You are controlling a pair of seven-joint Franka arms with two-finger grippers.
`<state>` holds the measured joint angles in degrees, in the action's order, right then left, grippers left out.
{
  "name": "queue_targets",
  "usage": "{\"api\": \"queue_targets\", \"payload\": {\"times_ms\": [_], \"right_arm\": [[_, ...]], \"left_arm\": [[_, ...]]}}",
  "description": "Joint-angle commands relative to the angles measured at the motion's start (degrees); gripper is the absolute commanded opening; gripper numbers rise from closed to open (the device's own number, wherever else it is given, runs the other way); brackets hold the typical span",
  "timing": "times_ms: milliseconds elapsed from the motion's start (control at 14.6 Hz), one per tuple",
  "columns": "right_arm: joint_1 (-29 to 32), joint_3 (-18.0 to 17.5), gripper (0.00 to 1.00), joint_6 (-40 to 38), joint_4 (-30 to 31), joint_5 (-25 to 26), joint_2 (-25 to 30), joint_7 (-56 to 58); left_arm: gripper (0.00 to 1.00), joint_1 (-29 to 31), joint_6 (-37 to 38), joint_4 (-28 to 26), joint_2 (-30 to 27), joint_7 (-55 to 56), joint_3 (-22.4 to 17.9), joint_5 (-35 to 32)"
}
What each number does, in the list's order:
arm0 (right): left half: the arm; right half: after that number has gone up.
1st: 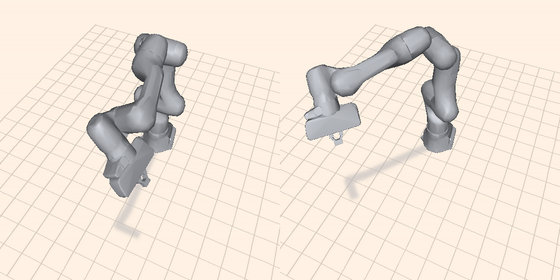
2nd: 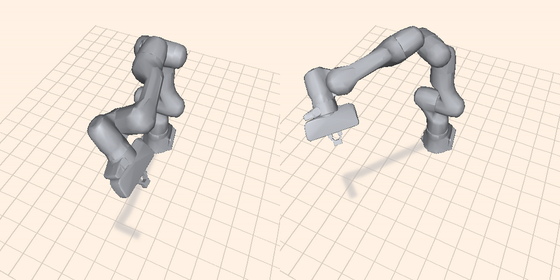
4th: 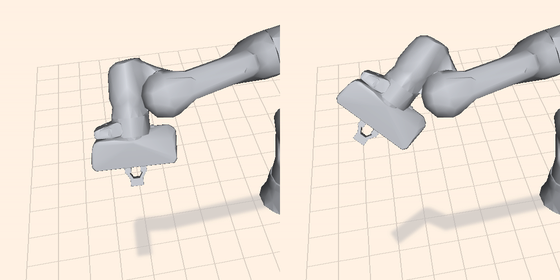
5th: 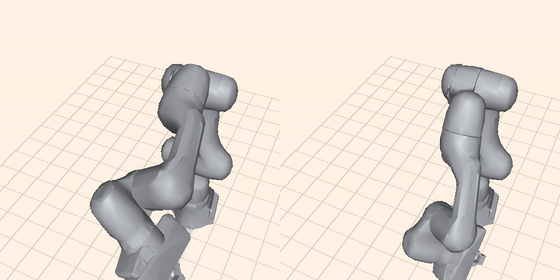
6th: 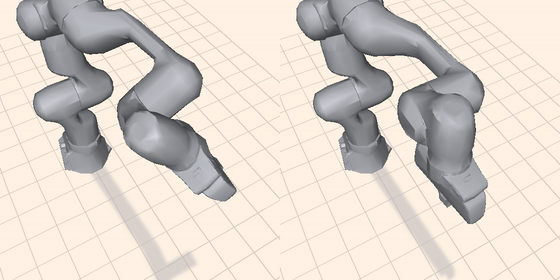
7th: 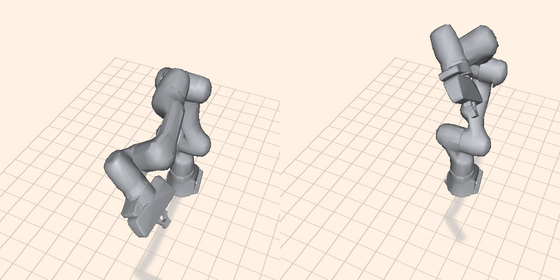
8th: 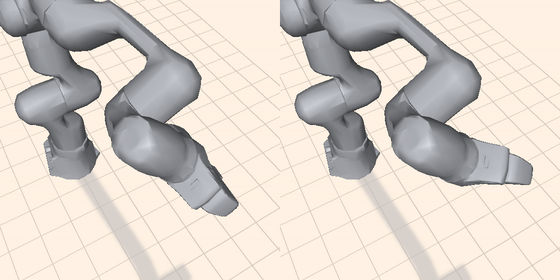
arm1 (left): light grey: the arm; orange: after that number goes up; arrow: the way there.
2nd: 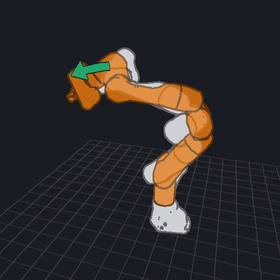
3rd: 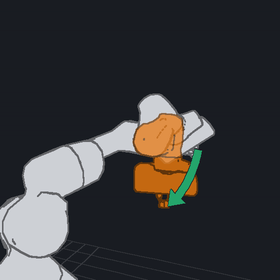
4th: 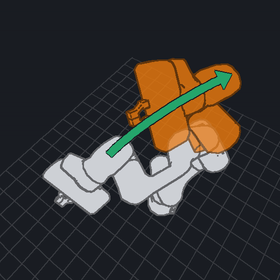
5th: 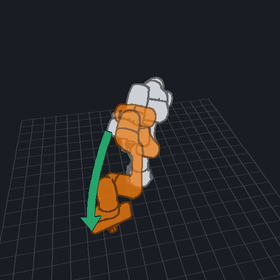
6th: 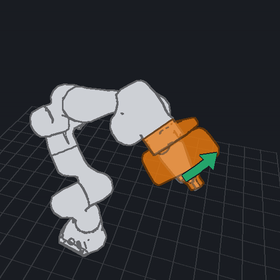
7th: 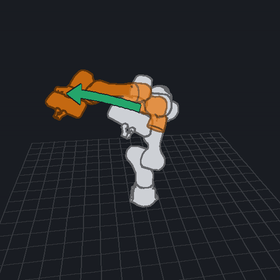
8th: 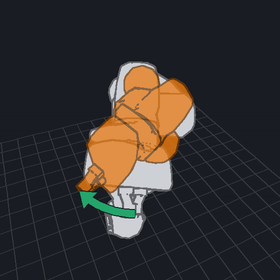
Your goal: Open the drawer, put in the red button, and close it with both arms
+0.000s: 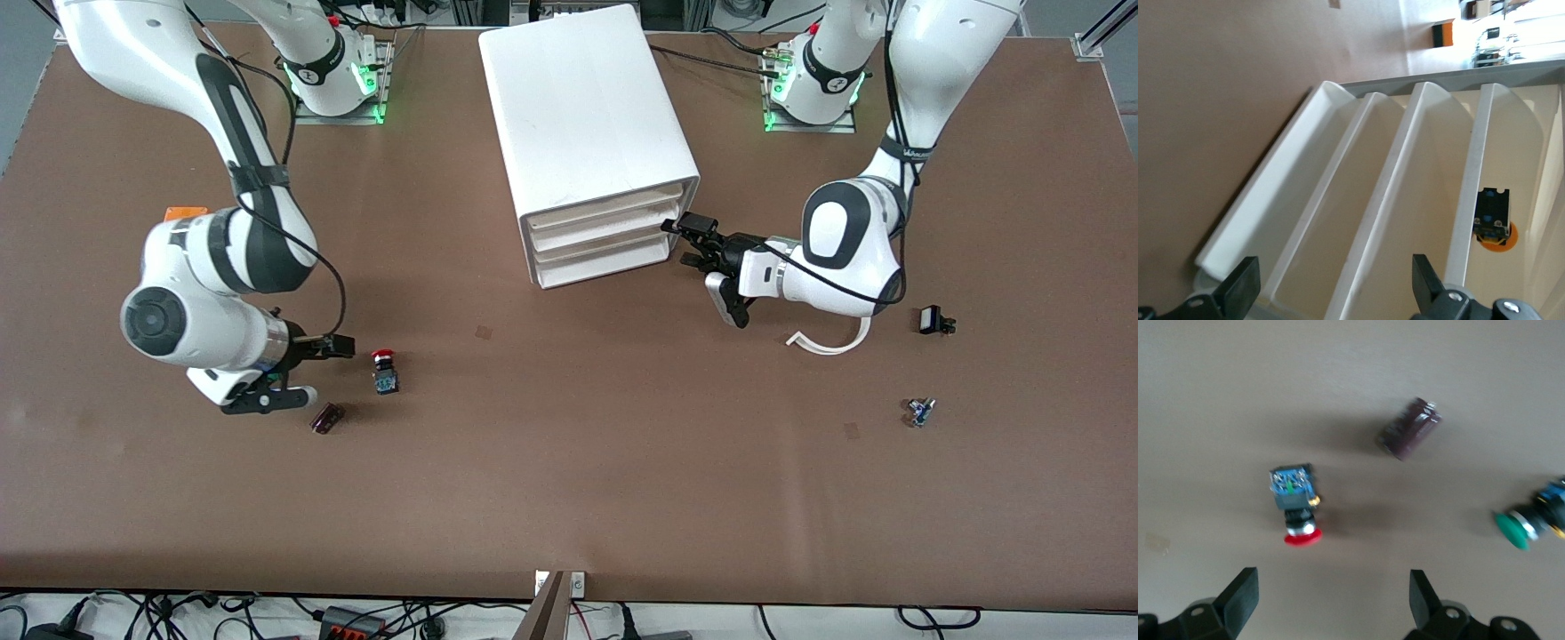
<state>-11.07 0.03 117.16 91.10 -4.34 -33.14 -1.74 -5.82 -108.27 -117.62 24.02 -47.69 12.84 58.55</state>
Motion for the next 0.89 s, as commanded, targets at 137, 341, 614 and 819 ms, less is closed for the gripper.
{"api": "queue_targets", "payload": {"times_ms": [137,341,614,819], "right_arm": [[-3.08,0.23,1.00,5.36,-3.55,-0.23,-6.58,0.60],[-3.43,0.14,1.00,5.71,-5.32,-0.14,-9.40,0.77],[-3.78,0.14,1.00,9.04,-6.20,-0.31,-11.59,3.32],[-3.96,0.14,1.00,9.84,-6.11,-0.32,-12.48,4.63]], "left_arm": [[0.82,-1.04,-3.79,-4.55,1.11,-9.34,2.72,7.63],[0.43,-1.21,-3.97,-4.55,1.99,-9.44,3.50,7.90],[0.04,-1.04,-3.70,-3.67,1.99,-9.35,3.51,7.72],[0.01,-0.69,-3.70,-1.13,2.69,-8.82,3.25,7.20]]}}
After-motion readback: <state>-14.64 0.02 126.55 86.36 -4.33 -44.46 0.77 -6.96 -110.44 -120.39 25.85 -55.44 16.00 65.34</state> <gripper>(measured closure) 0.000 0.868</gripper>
